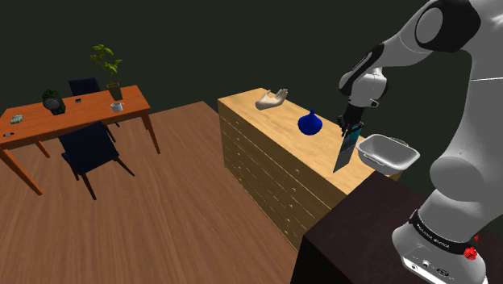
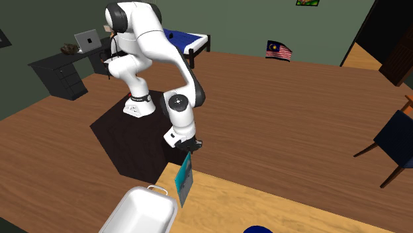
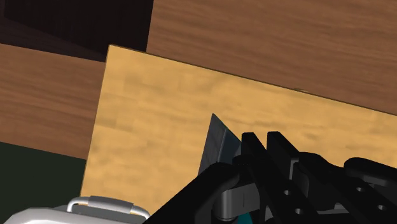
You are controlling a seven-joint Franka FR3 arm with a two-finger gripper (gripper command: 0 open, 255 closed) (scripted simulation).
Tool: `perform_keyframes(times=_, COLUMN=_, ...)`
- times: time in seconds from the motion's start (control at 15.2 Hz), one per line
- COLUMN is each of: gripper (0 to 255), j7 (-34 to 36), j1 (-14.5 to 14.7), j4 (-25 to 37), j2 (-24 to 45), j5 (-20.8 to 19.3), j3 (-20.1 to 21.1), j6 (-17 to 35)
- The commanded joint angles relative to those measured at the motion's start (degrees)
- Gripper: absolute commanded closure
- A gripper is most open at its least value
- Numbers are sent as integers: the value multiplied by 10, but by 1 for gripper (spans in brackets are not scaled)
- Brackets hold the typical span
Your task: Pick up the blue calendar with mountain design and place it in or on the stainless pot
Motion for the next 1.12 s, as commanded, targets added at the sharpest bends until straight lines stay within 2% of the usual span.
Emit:
perform_keyframes(times=0.0, gripper=255, j7=0, j1=0, j4=0, j2=0, j5=0, j3=0, j6=0)
perform_keyframes(times=1.06, gripper=255, j7=36, j1=11, j4=12, j2=-84, j5=-41, j3=-17, j6=-91)
